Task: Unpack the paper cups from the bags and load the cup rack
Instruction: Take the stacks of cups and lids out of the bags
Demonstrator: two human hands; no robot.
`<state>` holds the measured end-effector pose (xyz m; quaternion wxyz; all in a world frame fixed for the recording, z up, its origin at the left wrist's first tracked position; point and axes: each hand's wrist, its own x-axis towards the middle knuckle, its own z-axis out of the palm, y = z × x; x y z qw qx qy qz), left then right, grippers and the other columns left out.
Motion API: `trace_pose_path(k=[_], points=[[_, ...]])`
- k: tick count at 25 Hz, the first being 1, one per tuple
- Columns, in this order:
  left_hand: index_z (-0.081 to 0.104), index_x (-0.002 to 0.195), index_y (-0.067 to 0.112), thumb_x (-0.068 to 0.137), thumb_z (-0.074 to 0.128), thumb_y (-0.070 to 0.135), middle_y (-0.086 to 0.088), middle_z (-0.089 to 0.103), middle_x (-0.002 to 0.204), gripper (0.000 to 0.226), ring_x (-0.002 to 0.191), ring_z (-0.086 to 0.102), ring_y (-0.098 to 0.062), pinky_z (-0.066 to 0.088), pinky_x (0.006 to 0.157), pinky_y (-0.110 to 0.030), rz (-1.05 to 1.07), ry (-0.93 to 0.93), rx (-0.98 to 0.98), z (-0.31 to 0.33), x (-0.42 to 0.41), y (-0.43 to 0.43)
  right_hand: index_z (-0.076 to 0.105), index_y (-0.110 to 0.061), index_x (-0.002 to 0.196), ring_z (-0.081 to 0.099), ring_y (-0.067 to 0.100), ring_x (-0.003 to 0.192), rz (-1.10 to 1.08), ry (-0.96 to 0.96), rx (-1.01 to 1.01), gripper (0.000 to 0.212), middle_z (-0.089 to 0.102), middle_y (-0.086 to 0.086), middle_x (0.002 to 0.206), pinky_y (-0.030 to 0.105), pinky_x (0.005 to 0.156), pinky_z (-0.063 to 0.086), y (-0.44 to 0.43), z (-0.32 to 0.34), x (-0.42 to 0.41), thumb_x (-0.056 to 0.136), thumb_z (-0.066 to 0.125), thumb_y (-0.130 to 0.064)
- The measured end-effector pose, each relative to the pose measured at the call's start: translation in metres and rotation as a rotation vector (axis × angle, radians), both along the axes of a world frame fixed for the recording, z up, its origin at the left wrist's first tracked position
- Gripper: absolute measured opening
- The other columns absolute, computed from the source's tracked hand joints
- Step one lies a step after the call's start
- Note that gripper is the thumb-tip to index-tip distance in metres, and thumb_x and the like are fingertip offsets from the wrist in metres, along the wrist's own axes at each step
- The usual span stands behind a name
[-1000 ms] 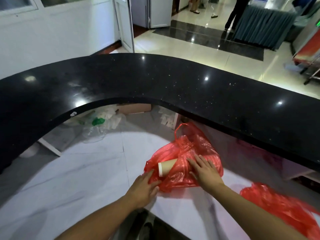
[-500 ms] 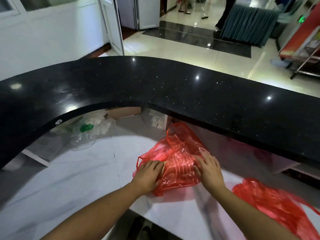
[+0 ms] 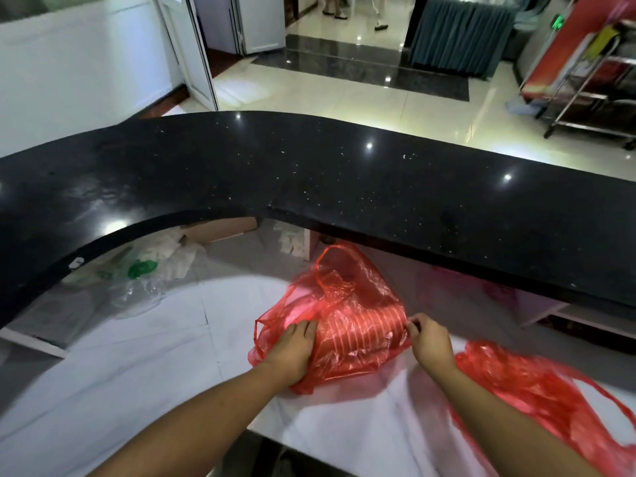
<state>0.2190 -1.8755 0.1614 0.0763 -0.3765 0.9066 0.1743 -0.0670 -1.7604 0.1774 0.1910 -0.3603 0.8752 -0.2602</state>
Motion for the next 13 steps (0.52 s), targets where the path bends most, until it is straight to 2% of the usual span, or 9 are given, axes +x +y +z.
trace_pose_path(k=[3,6,9,11,13], points=[[0.016,0.157,0.011,0.083,0.062,0.010,-0.013,0.035,0.150,0.087,0.135,0.037,-0.031,0.030,0.116,-0.037,-0.019,0.020,-0.034,0.007,0.001,-0.003,0.066,-0.019,0.081,0.063,0.020,0.071,0.040,0.017,0.027,0.015,0.067,-0.003,0.072,0.037,0.068,0.051,0.005,-0.004,-0.008,0.095,0.062,-0.017],[0.025,0.153,0.012,0.080,0.061,0.008,-0.011,0.039,0.147,0.082,0.133,0.039,-0.031,0.031,0.115,-0.037,-0.024,0.033,-0.050,0.010,0.004,-0.011,0.063,-0.014,0.079,0.060,0.023,0.072,0.074,0.016,0.022,0.017,0.065,0.001,0.072,0.034,0.067,0.044,0.005,-0.001,-0.012,0.095,0.060,-0.010],[0.032,0.149,0.012,0.081,0.065,0.020,-0.010,0.043,0.142,0.076,0.129,0.044,-0.031,0.036,0.109,-0.037,-0.026,0.030,-0.077,0.017,0.012,-0.019,0.054,-0.013,0.075,0.058,0.032,0.072,0.076,0.074,0.039,0.020,0.063,0.010,0.073,0.034,0.066,0.039,0.008,-0.001,-0.022,0.093,0.056,-0.004],[0.038,0.146,0.011,0.080,0.069,0.031,-0.011,0.047,0.139,0.075,0.126,0.047,-0.034,0.039,0.107,-0.042,-0.007,0.056,-0.116,0.022,0.019,-0.024,0.051,-0.014,0.077,0.064,0.039,0.081,0.028,0.116,0.142,0.018,0.066,0.018,0.082,0.039,0.069,0.046,0.009,0.001,-0.032,0.093,0.054,-0.006],[0.043,0.143,0.009,0.077,0.072,0.032,-0.013,0.050,0.138,0.076,0.126,0.049,-0.037,0.040,0.109,-0.044,0.006,0.100,-0.165,0.027,0.027,-0.029,0.053,-0.017,0.082,0.066,0.041,0.094,0.013,0.153,0.279,0.009,0.068,0.020,0.095,0.041,0.076,0.050,0.009,0.006,-0.038,0.091,0.056,-0.014]])
